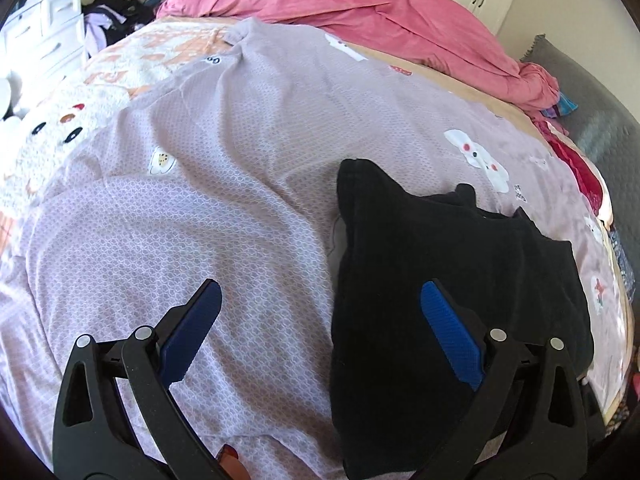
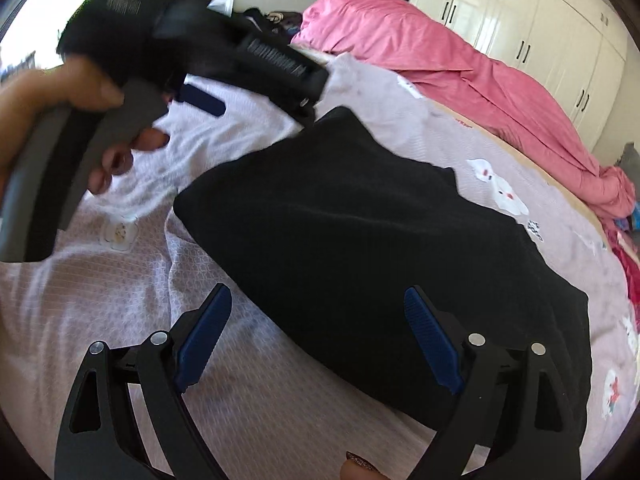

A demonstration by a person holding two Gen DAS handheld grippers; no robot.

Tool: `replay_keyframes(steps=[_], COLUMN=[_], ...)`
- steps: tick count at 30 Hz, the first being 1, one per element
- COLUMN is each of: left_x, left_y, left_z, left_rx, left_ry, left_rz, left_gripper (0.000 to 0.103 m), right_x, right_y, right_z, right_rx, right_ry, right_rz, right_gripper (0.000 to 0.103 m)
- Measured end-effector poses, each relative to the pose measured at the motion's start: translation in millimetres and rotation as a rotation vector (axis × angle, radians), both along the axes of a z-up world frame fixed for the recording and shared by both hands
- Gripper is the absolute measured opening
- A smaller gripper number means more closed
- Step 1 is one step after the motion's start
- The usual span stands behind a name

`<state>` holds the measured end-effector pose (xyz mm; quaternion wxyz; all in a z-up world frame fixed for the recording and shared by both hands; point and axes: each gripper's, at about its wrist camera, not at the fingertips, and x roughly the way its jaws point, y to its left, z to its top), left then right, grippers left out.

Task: Fold small clothes

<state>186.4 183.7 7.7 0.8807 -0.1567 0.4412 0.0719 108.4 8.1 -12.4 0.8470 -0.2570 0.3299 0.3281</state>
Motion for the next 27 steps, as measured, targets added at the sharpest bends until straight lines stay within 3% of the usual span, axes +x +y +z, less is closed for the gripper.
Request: replay_keyframes(steps=[11,13,15,18,26,27], left_x=[22.5,25.3,28.0,30.8,36.9,38.7], left_y=[1.4,1.9,1.2,2.5,-12.9,-19.4], left_z=[-10.7,-10.5,-9.9,-10.7,-19.3,-17.5], left_rx=[-0.059,-0.072,-0.084,-0.133,-0.365,-0.375], left_ry=[0.022,0.018,0.014,0.014,0.009,-0.009], left_rz=[0.004,0.003,-0.001,-0.011,-0.089,-0.101], left_gripper=[0.093,0.093,0.093,0.093,0.093,0.088], right_x=[11.1,9.4,6.5,4.8,8.8,8.8], right_y=[27.8,24.5,18.4,8.2,-26.2,-28.9], right_z=[-18.5,-14.3,-8.0,2.7,26.0,27.7], right_rx=[-0.076,-0.045,-0.004,0.055,0.186,0.197], right_ry=[-0.146,-0.171,-0.179,-0.194,-0.164,-0.162], right_rz=[-0.027,-0.018,-0.012,-0.024,-0.060,-0.068], right_gripper=[0.085,0.068,0.045,0.025,0.021,0.021])
